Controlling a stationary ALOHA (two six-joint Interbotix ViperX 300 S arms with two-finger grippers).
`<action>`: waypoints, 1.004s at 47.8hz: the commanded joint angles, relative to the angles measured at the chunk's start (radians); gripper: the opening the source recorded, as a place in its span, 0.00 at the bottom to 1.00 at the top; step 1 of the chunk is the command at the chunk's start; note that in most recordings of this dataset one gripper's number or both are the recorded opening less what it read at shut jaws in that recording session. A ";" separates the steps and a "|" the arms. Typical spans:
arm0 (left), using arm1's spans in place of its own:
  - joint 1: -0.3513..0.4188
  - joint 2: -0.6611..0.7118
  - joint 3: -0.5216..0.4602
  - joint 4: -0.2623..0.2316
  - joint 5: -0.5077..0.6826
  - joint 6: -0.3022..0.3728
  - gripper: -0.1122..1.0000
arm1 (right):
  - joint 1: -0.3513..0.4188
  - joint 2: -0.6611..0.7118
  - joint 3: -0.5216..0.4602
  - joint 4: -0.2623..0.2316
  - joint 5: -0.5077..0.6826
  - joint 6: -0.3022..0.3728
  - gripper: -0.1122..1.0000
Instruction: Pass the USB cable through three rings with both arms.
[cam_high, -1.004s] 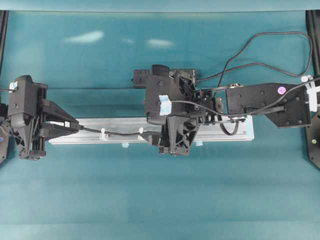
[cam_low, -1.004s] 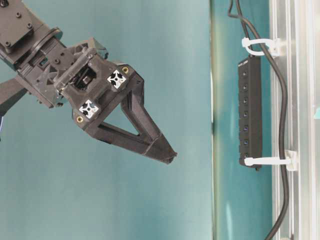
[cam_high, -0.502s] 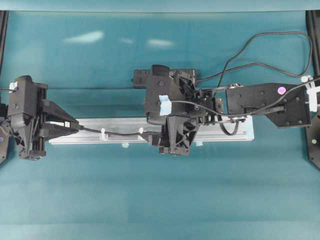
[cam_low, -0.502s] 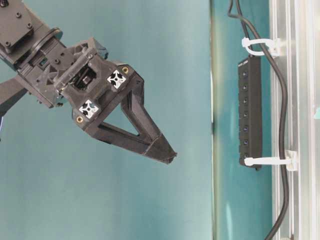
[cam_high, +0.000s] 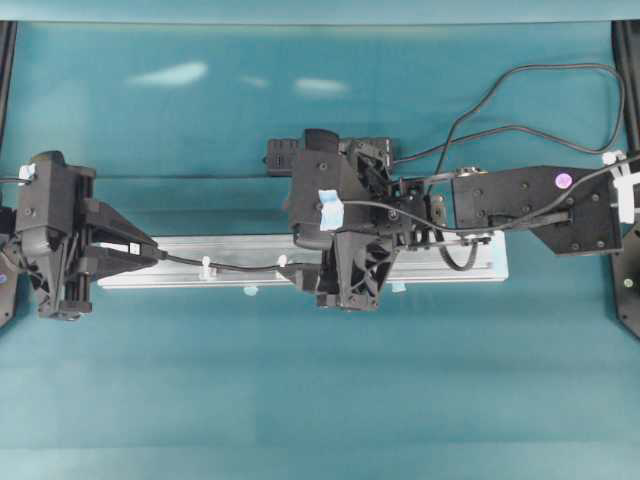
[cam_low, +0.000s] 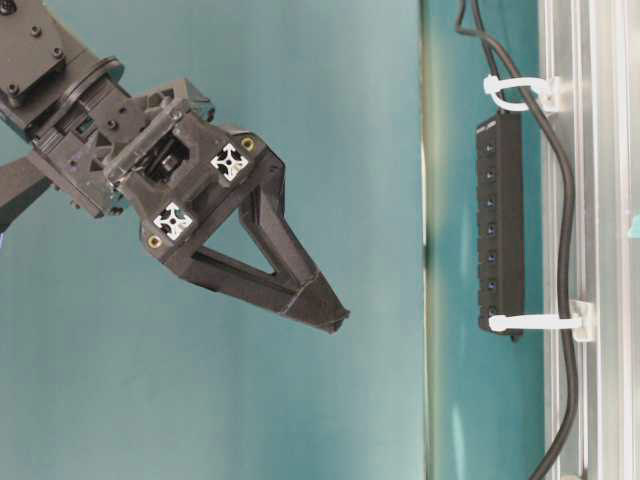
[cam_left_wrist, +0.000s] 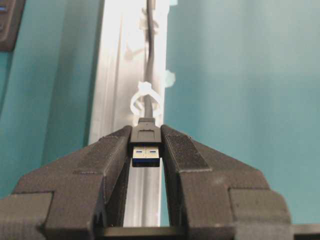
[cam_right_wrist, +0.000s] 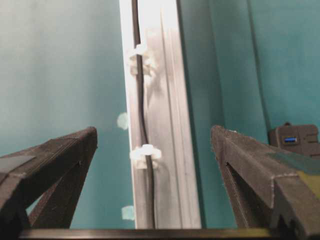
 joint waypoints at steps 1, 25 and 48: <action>-0.005 -0.002 -0.025 0.006 -0.012 0.020 0.32 | 0.002 -0.021 -0.012 -0.002 -0.008 0.005 0.81; -0.008 -0.002 -0.023 0.008 -0.005 0.193 0.32 | 0.002 -0.020 -0.012 -0.002 -0.008 0.005 0.81; -0.008 0.000 -0.034 0.008 -0.017 0.147 0.32 | 0.002 -0.018 -0.012 -0.002 -0.008 0.006 0.81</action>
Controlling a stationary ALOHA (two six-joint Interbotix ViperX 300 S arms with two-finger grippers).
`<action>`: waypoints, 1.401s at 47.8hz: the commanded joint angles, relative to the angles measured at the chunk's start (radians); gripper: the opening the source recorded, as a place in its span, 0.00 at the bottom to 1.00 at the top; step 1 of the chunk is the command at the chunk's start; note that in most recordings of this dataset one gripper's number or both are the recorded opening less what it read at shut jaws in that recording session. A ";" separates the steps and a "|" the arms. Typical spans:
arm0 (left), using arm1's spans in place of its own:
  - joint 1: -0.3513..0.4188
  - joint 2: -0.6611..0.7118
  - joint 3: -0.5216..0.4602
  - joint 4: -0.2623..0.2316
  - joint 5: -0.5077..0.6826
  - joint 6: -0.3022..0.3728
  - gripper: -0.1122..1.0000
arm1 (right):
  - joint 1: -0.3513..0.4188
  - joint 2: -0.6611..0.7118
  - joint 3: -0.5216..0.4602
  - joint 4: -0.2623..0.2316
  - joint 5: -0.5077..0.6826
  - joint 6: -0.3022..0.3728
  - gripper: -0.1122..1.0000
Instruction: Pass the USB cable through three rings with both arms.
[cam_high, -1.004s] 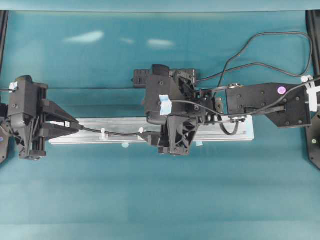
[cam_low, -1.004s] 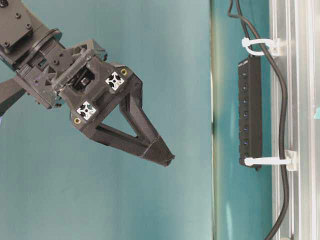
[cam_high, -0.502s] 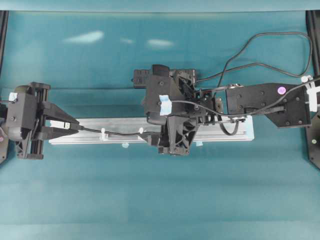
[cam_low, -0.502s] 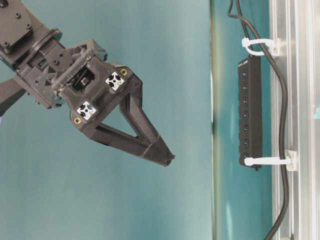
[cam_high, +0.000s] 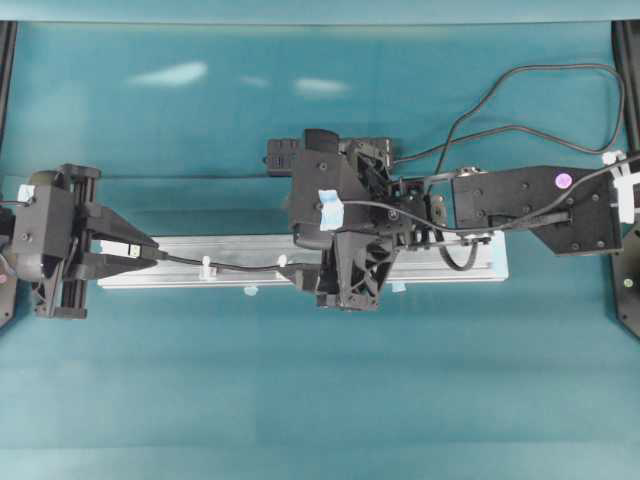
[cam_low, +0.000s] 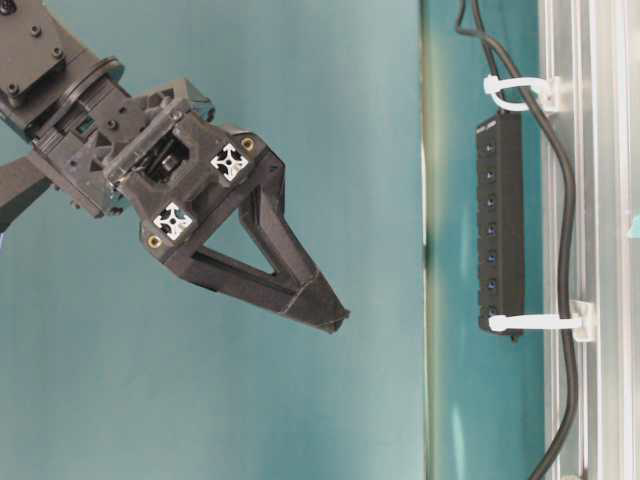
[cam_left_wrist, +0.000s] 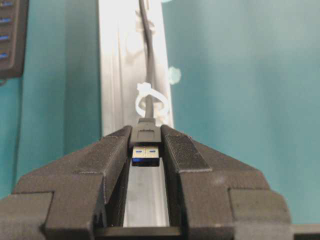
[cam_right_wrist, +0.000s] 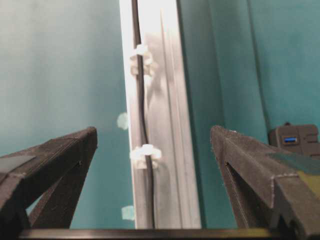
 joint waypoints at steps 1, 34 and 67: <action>0.000 -0.003 -0.032 0.003 -0.015 -0.021 0.32 | 0.000 -0.020 -0.012 -0.002 -0.008 0.006 0.81; 0.000 -0.002 -0.037 0.002 -0.012 -0.098 0.32 | 0.000 -0.018 -0.009 -0.002 -0.023 0.006 0.81; 0.000 -0.003 -0.037 0.002 -0.012 -0.100 0.32 | 0.000 -0.015 -0.009 0.002 -0.026 0.006 0.81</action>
